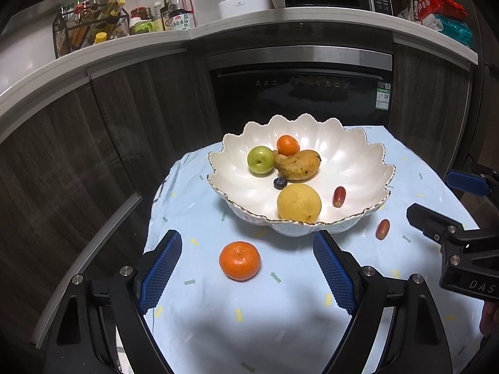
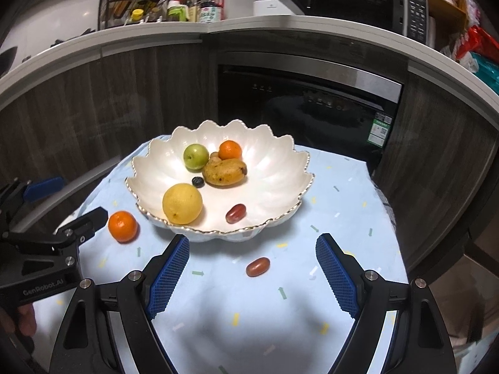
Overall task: Organize fruits
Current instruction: 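Move the left tool toward the tangerine while the right tool approaches the red grape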
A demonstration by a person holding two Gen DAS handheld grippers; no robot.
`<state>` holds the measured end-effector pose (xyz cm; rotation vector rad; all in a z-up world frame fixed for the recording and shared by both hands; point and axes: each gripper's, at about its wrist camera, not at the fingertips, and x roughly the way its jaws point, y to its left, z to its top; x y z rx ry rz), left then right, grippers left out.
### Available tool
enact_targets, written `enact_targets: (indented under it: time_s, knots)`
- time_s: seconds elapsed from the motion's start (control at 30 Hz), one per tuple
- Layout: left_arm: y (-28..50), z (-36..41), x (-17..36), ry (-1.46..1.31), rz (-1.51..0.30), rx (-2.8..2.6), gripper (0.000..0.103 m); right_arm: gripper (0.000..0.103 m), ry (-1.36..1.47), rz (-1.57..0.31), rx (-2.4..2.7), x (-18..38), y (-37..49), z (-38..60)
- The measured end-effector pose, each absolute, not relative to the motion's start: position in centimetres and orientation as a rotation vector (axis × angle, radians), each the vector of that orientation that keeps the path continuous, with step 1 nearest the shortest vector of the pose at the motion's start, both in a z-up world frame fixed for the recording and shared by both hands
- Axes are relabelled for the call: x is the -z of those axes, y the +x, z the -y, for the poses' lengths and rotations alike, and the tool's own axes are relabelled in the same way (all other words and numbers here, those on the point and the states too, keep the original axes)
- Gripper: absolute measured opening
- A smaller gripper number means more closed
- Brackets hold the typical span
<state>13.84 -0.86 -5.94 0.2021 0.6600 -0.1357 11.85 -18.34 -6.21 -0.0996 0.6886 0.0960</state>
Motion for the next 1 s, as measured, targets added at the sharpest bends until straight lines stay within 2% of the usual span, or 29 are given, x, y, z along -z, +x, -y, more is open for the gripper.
enact_targets:
  time_s: [0.77, 1.0]
  knots:
    - [17.8, 0.5, 11.0, 0.255, -0.733, 0.127, 0.086, 0.084, -0.156, -0.792, -0.143, 12.3, 15.3, 18.0]
    - [18.9, 0.3, 12.6, 0.25, -0.778, 0.139, 0.082, 0.084, -0.139, -0.826, -0.154, 13.6, 16.4, 18.2]
